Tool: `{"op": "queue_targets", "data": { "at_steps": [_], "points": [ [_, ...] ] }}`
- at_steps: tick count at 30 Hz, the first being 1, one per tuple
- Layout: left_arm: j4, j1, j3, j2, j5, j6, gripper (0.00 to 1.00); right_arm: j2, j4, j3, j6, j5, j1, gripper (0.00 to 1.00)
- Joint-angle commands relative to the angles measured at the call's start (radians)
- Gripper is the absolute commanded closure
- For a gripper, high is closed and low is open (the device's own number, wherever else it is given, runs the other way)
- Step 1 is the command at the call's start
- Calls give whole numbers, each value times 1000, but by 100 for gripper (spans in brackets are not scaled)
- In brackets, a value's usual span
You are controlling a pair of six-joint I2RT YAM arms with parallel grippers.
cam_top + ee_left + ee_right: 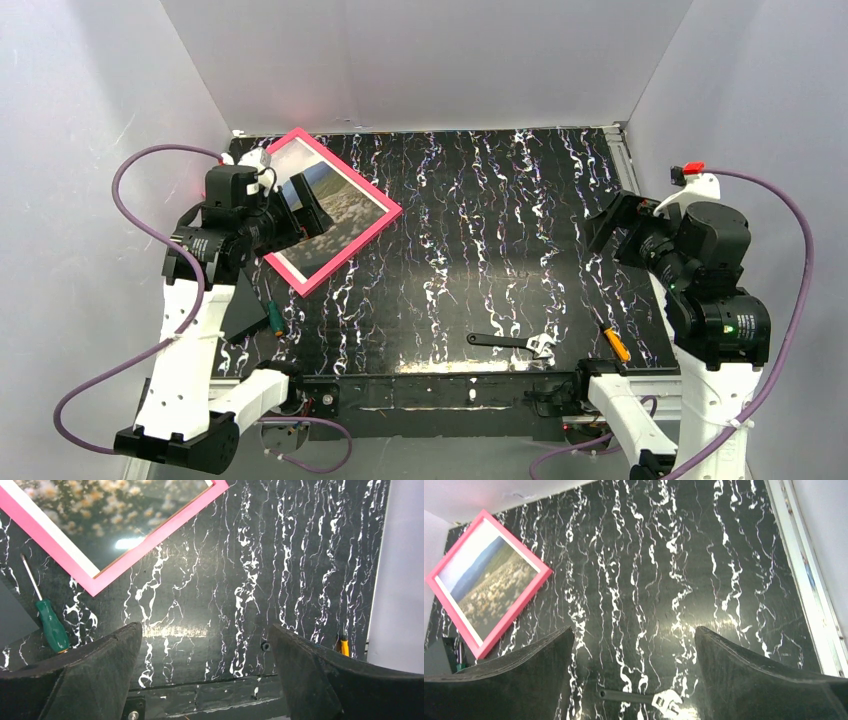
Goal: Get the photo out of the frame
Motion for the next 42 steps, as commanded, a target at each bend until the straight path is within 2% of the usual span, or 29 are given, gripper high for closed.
{"op": "queue_targets", "data": {
  "at_steps": [1,9,19,21,25,29,32,37,40,42],
  "points": [
    [-79,6,-17,-2,-19,16,0,-2,-71,-19,-23,6,-6,2],
    [-135,5,-22,17,-24,4,0,42,-161,-34,-14,-35,-5,2],
    [-164,6,-64,20,-31,29,0,-31,-88,-91,7,-72,-6,2],
    [-173,5,-65,29,-49,19,0,-25,-90,-73,-5,-70,-6,2],
    [-185,5,-65,74,7,-8,0,18,-93,-32,-4,-56,-5,2],
    [-307,5,-42,163,-145,1,0,85,-88,-20,58,-122,-6,2],
    [-226,21,-127,178,-163,0,0,130,-67,-45,94,-158,-6,3],
    [-50,94,-284,192,-168,-45,0,146,-3,-107,115,-98,-5,2],
    [-90,166,-269,268,-121,-93,0,180,-25,-65,78,-178,-5,2],
    [-30,175,-294,292,-111,-86,0,196,-38,-48,38,-238,-4,2]
  ]
}}
